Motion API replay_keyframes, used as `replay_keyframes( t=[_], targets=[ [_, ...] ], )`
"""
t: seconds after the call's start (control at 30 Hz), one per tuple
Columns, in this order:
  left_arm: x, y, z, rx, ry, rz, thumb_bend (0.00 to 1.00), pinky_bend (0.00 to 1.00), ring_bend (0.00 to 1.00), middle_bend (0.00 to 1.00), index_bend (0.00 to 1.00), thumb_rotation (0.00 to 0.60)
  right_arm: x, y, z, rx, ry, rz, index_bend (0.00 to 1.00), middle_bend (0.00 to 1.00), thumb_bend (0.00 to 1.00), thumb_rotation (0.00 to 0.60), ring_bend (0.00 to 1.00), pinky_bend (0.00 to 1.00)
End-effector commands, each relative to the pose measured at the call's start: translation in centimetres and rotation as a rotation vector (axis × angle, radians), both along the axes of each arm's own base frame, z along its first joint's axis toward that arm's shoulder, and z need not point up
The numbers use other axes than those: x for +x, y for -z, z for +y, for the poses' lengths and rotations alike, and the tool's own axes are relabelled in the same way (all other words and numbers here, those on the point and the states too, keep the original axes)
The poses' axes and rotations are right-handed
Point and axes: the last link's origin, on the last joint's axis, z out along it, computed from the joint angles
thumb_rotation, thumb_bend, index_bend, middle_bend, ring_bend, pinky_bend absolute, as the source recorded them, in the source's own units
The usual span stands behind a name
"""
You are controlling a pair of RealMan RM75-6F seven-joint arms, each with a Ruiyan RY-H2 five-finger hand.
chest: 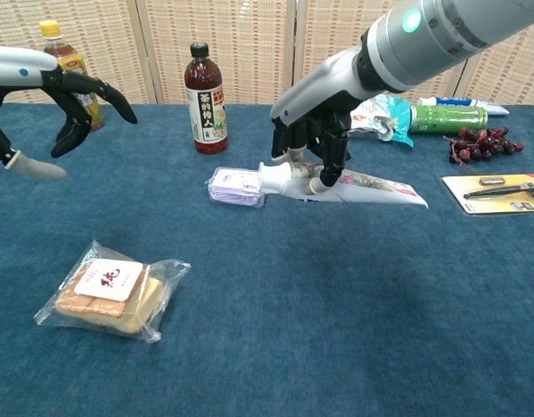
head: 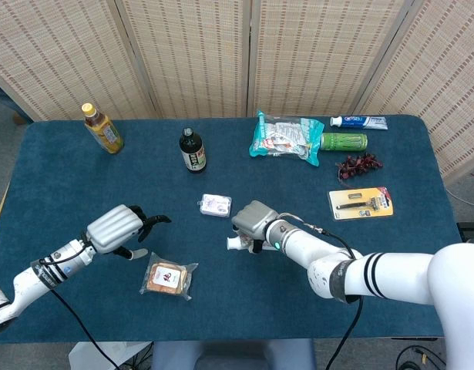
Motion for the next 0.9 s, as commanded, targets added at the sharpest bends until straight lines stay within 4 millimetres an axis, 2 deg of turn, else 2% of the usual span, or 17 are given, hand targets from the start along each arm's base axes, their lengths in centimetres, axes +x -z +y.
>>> replay_keyframes(
  t=[0.03, 0.53, 0.9],
  targets=[
    [0.4, 0.7, -0.2, -0.022, 0.018, 0.014, 0.23, 0.36, 0.53, 0.64, 0.17, 0.6, 0.0, 0.4, -0.3, 0.003, 0.006, 0.011, 0.81, 0.75, 1.0, 0.6, 0.65, 0.53],
    [1.7, 3.5, -0.4, -0.055, 0.086, 0.039, 0.23, 0.36, 0.53, 0.64, 0.17, 0.6, 1.7, 2.4, 0.1, 0.065, -0.005, 0.101, 0.81, 0.75, 1.0, 0.6, 0.66, 0.53],
    [2.6, 4.8, -0.4, -0.057, 0.123, 0.047, 0.23, 0.36, 0.53, 0.64, 0.17, 0.6, 2.5, 3.1, 0.0, 0.035, -0.014, 0.185, 0.81, 0.76, 1.0, 0.6, 0.67, 0.53]
  ],
)
